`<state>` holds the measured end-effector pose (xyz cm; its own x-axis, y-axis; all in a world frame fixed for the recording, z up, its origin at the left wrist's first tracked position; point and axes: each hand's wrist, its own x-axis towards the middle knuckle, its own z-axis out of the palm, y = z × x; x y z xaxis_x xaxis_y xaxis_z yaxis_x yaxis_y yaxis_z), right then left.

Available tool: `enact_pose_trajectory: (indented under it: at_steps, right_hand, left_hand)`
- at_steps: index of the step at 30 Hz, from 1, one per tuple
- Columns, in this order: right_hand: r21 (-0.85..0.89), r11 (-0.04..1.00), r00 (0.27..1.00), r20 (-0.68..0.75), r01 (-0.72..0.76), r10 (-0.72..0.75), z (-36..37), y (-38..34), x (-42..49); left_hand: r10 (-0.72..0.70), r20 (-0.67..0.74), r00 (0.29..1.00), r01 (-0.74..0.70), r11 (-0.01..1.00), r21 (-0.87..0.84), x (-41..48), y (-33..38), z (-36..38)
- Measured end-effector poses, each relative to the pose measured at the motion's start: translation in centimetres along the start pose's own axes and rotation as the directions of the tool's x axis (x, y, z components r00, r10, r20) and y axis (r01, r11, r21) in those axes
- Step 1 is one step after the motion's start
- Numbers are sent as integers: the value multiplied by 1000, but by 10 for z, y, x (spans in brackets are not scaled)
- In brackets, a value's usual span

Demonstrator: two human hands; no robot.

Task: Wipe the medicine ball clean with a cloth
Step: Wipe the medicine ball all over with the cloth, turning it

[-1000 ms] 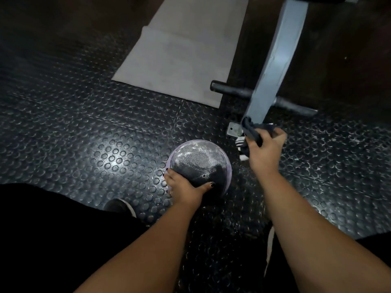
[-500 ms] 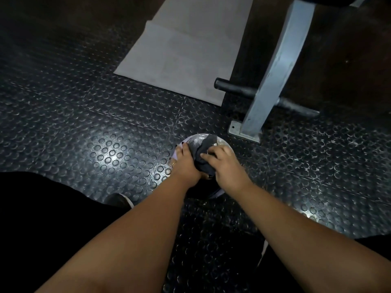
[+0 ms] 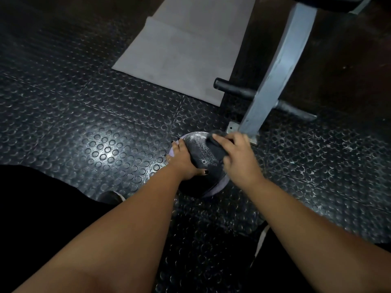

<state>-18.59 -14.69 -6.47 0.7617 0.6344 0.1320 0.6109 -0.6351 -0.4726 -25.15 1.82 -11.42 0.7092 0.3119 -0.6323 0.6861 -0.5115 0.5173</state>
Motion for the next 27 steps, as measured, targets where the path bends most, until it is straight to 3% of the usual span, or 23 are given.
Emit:
enact_pose_trajectory:
  at_steps: [3, 5, 13, 18, 20, 27]
  right_hand:
    - [-57, 995, 983, 175, 76, -65, 20, -15, 13]
    - [-50, 998, 970, 242, 30, -17, 30, -16, 8]
    - [-43, 996, 972, 222, 81, -70, 14, 23, -40]
    - [12, 989, 983, 111, -145, 143, 7, 20, -44]
    - [6, 989, 988, 55, -147, 147, 9, 11, -31]
    - [-51, 997, 977, 204, -60, 69, 32, 11, -31]
  left_hand:
    - [-17, 22, 1000, 17, 1000, -12, -2, 6, -1]
    - [-18, 12, 1000, 19, 999, -32, -2, 10, 5]
    - [34, -16, 999, -34, 999, -16, -4, 11, 20]
    - [51, -10, 999, -51, 999, 16, -9, 20, 25]
    - [36, -10, 999, -36, 999, 15, -9, 20, 22]
    - [22, -20, 1000, -22, 1000, 18, -8, 23, 21]
